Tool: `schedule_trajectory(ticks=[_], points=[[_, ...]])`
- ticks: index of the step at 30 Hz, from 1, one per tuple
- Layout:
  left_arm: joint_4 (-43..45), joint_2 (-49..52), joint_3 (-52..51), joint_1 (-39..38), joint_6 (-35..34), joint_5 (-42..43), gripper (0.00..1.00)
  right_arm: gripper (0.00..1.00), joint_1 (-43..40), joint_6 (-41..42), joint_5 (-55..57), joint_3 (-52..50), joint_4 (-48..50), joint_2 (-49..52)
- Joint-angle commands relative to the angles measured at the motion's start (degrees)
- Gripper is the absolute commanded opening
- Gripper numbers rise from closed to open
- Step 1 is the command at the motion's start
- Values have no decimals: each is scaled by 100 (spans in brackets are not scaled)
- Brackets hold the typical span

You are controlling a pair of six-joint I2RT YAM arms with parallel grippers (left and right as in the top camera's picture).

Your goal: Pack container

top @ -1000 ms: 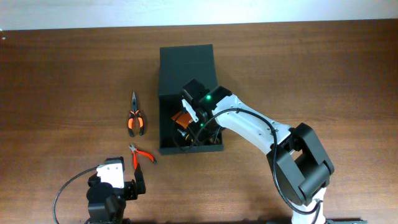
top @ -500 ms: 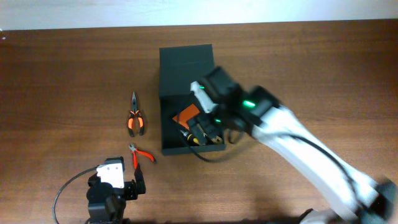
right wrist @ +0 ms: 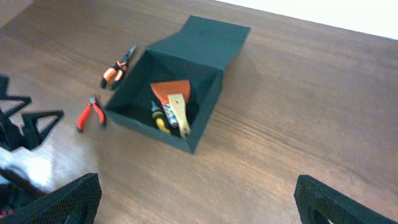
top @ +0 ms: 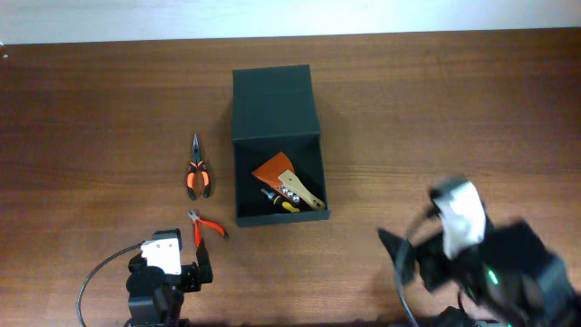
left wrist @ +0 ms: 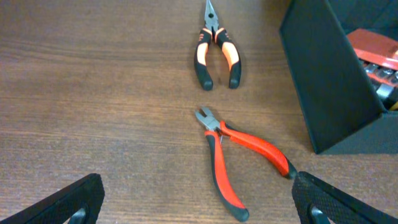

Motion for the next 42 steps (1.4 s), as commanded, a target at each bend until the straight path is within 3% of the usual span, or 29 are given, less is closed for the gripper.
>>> schedule_trajectory(ticks=[1, 7, 10, 42], points=[[13, -46, -26, 24, -57, 17, 99, 99, 15, 295, 201, -798, 92, -920], [13, -46, -26, 24, -57, 20, 99, 99, 15, 678, 203, -1725, 328, -2332], [13, -46, -26, 24, -57, 20, 99, 99, 15, 675, 203, -1862, 485, -2583], [15, 26, 264, 17, -59, 72, 99, 99, 15, 675, 203, -1884, 693, -2594]])
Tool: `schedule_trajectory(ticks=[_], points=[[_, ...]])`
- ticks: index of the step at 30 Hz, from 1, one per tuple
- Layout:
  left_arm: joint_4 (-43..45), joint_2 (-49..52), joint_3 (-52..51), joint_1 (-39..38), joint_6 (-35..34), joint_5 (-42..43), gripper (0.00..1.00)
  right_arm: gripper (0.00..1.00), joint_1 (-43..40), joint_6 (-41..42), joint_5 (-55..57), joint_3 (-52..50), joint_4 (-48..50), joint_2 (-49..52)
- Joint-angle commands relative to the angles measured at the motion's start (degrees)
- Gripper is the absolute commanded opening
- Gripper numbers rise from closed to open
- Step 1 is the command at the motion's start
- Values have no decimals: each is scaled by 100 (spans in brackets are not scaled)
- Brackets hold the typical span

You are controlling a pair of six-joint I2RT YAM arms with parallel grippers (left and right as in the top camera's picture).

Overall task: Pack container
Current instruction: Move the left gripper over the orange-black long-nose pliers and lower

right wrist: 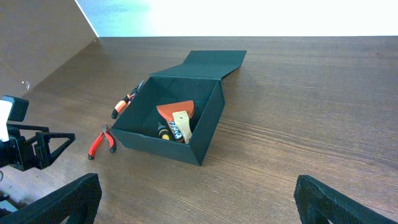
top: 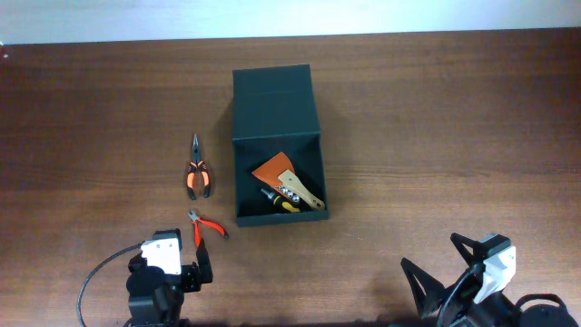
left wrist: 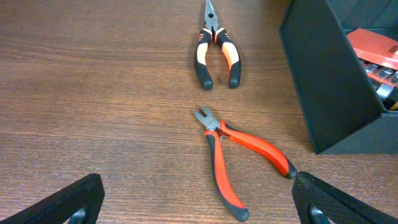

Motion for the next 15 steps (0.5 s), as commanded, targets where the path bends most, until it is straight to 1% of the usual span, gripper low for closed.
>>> schedule_trajectory(ticks=[1, 7, 9, 13, 15], points=[[20, 87, 411, 17, -59, 142, 99, 99, 15, 68, 109, -42, 17, -37], [17, 868, 1834, 17, -59, 527, 99, 99, 15, 68, 109, -42, 17, -37], [17, 1217, 2310, 0, -61, 769, 99, 99, 15, 68, 109, -42, 17, -37], [17, 2017, 3150, -133, -81, 1528, 99, 99, 15, 68, 109, -42, 17, -37], [13, 2479, 3532, -256, -179, 1633, 99, 99, 15, 68, 109, -42, 17, -37]])
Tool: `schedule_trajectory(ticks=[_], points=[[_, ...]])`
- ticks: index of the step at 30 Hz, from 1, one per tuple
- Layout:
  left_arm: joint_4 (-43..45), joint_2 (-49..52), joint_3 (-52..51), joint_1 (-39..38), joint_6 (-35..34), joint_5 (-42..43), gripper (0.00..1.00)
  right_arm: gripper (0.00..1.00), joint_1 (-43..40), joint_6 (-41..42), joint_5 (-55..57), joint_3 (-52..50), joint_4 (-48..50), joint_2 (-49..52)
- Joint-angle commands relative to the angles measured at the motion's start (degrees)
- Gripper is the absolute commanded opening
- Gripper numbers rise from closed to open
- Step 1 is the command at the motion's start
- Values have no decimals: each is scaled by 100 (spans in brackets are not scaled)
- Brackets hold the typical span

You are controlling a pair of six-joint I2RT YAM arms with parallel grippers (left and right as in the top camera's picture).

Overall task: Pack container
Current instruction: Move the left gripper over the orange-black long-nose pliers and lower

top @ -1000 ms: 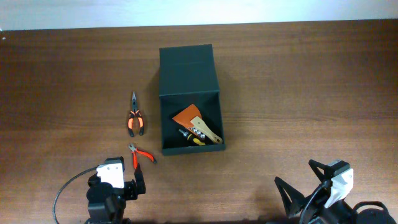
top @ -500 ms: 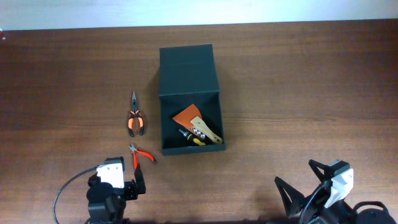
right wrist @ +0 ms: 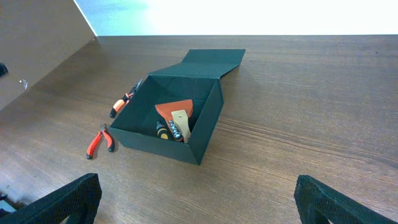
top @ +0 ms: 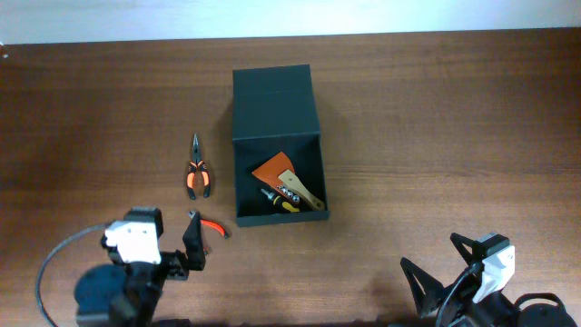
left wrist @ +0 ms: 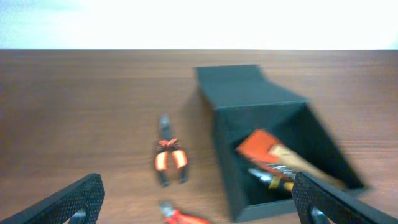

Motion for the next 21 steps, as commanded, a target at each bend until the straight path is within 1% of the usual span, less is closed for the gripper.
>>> schedule_trajectory(ticks=[1, 4, 6, 12, 15, 21], points=[[-7, 785, 610, -208, -234, 522, 99, 99, 15, 61, 87, -11, 20, -37], [-7, 1572, 1106, -411, -798, -9, 99, 99, 15, 61, 87, -11, 20, -37], [-9, 2092, 1408, -509, -1001, -323, 99, 99, 15, 61, 87, -11, 20, -37], [-175, 3963, 2568, -590, -898, -741, 99, 99, 15, 61, 87, -11, 20, -37], [-398, 4817, 3126, -586, -769, -774, 99, 99, 15, 61, 87, -11, 20, -37], [-876, 6240, 3932, -586, -776, -767, 99, 99, 15, 61, 87, -11, 20, -37]])
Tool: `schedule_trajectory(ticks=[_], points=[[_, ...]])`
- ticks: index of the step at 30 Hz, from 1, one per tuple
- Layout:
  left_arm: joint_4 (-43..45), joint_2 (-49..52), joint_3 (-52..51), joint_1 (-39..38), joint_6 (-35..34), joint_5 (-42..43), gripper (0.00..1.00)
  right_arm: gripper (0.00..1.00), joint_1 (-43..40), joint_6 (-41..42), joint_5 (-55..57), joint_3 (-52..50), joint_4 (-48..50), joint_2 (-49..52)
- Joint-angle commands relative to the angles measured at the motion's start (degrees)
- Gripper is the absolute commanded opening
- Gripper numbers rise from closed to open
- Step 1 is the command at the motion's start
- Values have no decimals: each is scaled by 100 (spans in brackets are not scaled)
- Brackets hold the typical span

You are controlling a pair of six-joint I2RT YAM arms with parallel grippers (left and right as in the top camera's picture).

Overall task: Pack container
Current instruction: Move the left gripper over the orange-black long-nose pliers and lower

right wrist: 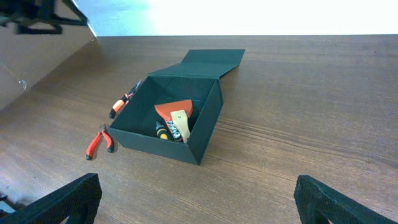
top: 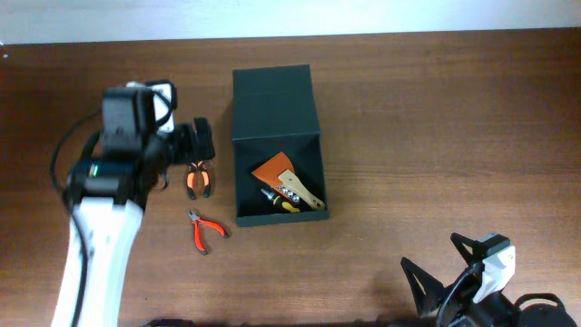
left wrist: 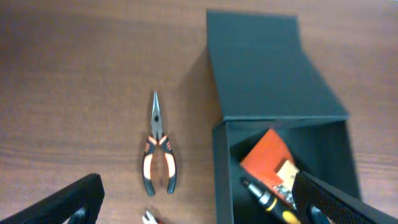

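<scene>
A dark box (top: 277, 213) with its lid folded back stands mid-table. Inside lie an orange scraper (top: 281, 174) and a screwdriver (left wrist: 267, 198). Orange-and-black needle-nose pliers (top: 197, 174) lie just left of the box, and red cutters (top: 207, 229) lie nearer the front. My left gripper (top: 191, 145) hangs open above the pliers (left wrist: 158, 155), holding nothing. At the front right, my right gripper (top: 440, 265) is open and empty, facing the box (right wrist: 205, 134) from a distance.
The brown wooden table (top: 436, 118) runs to a pale wall at the back. The box's flat lid (left wrist: 270, 68) lies behind the box. The left arm's white link (top: 95, 245) stretches along the table's left side.
My left arm has gone from the front left of the table to beside the box, over the needle-nose pliers, and its camera now looks straight down. The right arm has not moved.
At first my left gripper sat low at the front edge facing the red cutters, while the right arm was blurred at the front right. The right arm then rested there, open. The left arm lifted and now hangs over the needle-nose pliers. No tool has moved.
</scene>
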Motion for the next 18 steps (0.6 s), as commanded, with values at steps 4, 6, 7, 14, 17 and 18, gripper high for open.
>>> schedule_trajectory(ticks=[4, 6, 7, 14, 17, 18], points=[[-411, 1314, 682, 7, 33, 4, 99, 99, 15, 46, 70, -9, 17, -37], [-525, 1663, 774, 42, 31, 173, 99, 99, 15, 46, 70, -9, 17, -37], [-568, 1797, 802, 63, 31, 262, 99, 99, 15, 46, 70, -9, 17, -37], [-782, 2535, 815, 249, -170, 654, 99, 99, 15, 48, 70, -9, 17, -37], [-787, 2750, 815, 251, -186, 675, 99, 99, 15, 46, 70, -9, 17, -37], [-787, 2798, 815, 251, -188, 678, 99, 99, 15, 46, 70, -9, 17, -37]])
